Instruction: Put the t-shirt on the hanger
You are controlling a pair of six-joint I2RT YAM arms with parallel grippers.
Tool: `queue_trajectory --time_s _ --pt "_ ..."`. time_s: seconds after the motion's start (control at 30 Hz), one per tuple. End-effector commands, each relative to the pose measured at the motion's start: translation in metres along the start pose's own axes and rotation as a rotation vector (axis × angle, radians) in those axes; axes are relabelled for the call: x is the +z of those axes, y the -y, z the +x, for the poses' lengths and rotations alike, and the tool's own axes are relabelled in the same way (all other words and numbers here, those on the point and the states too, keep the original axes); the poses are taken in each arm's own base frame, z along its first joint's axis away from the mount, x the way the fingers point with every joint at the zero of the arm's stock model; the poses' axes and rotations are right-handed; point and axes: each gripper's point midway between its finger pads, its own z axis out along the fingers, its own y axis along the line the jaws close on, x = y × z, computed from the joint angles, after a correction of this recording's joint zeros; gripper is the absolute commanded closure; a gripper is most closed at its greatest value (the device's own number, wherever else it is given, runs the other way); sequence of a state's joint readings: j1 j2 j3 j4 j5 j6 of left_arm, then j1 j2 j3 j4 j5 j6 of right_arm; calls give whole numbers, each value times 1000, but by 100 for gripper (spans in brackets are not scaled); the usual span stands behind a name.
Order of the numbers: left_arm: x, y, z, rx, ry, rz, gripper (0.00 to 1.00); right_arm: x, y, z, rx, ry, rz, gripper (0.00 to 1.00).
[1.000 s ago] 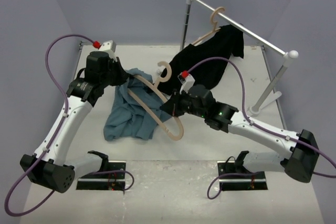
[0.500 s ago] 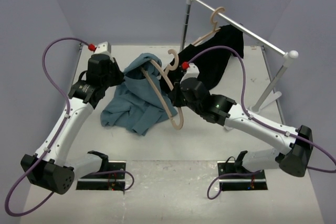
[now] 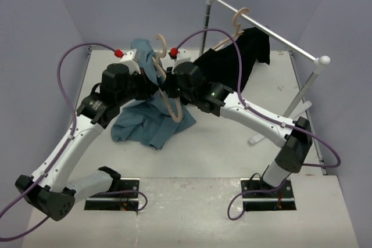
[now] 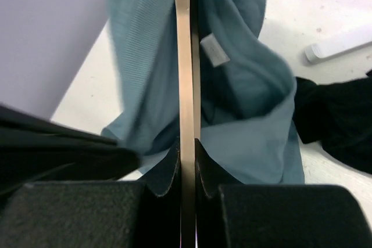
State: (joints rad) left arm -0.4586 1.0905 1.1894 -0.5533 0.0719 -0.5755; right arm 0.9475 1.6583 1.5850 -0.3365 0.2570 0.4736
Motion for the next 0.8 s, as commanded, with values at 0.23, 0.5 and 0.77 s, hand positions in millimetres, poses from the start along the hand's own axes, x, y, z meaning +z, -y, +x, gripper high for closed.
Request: queue_trajectory --time_s 0.23,0.5,0.77 --pt "-98 36 -109 120 256 -45 100 2 -14 -50 9 238 -193 100" --pt "-61 -6 -98 165 165 -259 100 -76 -14 -47 43 398 -381 100" --pt "-22 59 -61 228 25 169 100 -94 -1 -54 31 406 -355 100"
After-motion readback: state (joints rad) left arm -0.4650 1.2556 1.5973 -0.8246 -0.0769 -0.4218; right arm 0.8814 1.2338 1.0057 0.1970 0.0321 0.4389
